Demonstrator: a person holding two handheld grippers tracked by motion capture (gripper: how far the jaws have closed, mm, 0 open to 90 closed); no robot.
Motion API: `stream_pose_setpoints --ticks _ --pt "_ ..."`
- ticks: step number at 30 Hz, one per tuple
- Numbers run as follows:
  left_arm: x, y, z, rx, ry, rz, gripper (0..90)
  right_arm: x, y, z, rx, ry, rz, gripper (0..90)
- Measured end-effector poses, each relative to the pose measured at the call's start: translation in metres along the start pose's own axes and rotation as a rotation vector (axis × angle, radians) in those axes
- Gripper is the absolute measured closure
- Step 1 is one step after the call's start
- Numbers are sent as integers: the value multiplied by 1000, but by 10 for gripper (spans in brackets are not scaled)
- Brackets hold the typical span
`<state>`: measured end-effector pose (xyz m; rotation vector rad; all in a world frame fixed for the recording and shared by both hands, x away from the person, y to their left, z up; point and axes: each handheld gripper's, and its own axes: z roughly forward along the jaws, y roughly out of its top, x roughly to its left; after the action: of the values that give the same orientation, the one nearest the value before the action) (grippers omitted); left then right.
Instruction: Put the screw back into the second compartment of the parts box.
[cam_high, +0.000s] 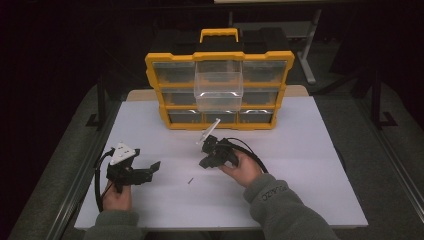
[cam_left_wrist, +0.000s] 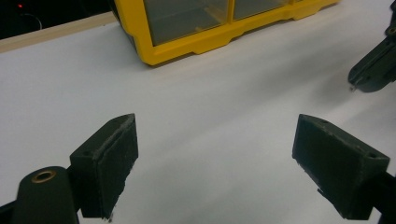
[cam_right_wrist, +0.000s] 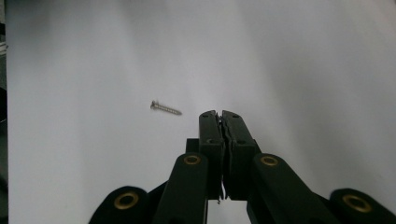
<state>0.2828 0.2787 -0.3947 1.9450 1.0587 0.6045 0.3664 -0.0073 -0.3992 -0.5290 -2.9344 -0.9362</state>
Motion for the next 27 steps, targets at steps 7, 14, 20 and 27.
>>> stream_pose_setpoints --ticks 7,14,20,27 --pt "0 0 0 -2 2 -9 138 -3 -16 -23 19 -10 80 867" --pt "1 -1 0 2 1 -7 138 -11 -30 -39 6 -25 68 865" --pt "0 -1 1 -4 1 -10 138 -13 -40 -50 24 -22 107 865" --pt "0 -1 0 0 2 -7 138 -19 -58 -71 6 -31 100 865"
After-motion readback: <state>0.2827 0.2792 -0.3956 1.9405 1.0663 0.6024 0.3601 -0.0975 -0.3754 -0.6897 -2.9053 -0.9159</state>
